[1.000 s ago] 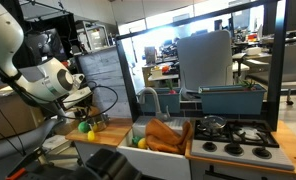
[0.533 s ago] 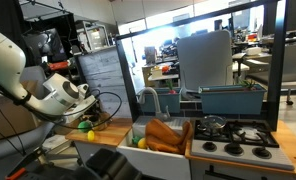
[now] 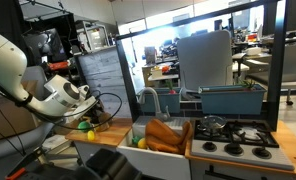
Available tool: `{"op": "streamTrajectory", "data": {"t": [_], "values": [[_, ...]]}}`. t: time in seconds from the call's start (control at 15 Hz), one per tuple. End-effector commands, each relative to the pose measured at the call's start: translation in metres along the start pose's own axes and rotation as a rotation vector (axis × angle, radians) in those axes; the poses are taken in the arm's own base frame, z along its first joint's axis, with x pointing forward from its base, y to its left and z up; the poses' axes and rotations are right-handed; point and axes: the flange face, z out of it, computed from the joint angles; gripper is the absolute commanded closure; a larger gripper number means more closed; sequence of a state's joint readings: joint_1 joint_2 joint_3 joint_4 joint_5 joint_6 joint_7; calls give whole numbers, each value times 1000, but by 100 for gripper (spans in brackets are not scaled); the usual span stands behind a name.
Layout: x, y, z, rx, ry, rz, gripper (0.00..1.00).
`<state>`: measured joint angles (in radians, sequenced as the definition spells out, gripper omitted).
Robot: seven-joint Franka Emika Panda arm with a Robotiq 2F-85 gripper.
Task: Pick up the potato plush toy from the sink and put it in the pot
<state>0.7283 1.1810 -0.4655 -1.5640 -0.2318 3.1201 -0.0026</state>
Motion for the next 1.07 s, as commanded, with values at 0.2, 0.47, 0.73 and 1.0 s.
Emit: {"op": "streamTrajectory", "data": {"t": [0.2, 0.47, 0.73, 1.0], "values": [[0, 0, 1, 0, 0, 0, 57], [0, 0, 0, 0, -1, 4, 32], [-3, 0, -8, -7, 31, 12, 9], [-10, -2, -20, -17, 82, 13, 0]]}}
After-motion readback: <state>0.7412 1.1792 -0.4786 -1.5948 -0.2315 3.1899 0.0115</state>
